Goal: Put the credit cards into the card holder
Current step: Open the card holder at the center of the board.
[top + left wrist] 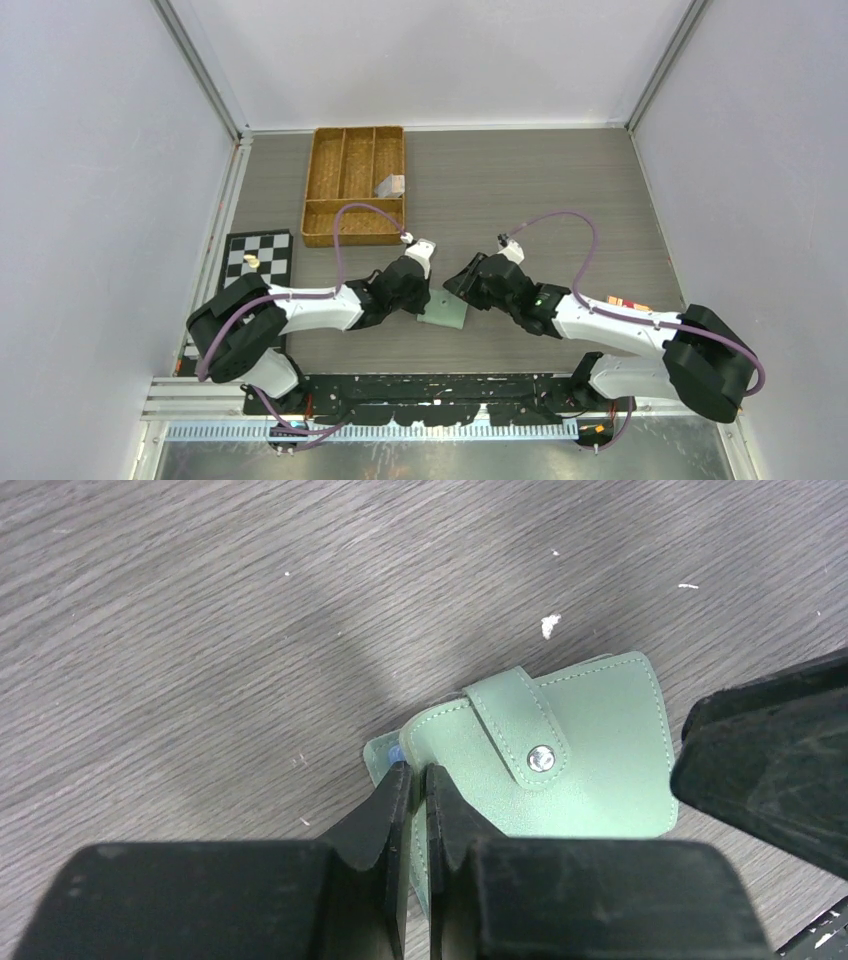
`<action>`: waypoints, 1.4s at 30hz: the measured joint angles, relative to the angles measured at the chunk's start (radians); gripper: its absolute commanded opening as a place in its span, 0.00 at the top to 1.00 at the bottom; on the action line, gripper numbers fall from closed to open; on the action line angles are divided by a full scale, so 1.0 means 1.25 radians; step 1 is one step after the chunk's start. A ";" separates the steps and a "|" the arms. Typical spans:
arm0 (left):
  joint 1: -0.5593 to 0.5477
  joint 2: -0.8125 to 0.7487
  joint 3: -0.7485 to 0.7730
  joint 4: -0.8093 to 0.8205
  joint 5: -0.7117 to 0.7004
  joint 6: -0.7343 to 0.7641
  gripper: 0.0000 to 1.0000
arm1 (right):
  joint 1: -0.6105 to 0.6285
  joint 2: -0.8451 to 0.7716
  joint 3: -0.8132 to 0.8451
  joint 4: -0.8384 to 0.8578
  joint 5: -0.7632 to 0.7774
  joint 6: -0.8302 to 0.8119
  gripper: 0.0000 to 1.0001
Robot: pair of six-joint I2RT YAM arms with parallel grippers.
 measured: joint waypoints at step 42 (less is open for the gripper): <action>0.005 0.009 0.014 -0.007 0.029 0.047 1.00 | -0.001 0.161 -0.034 0.134 -0.093 -0.293 0.76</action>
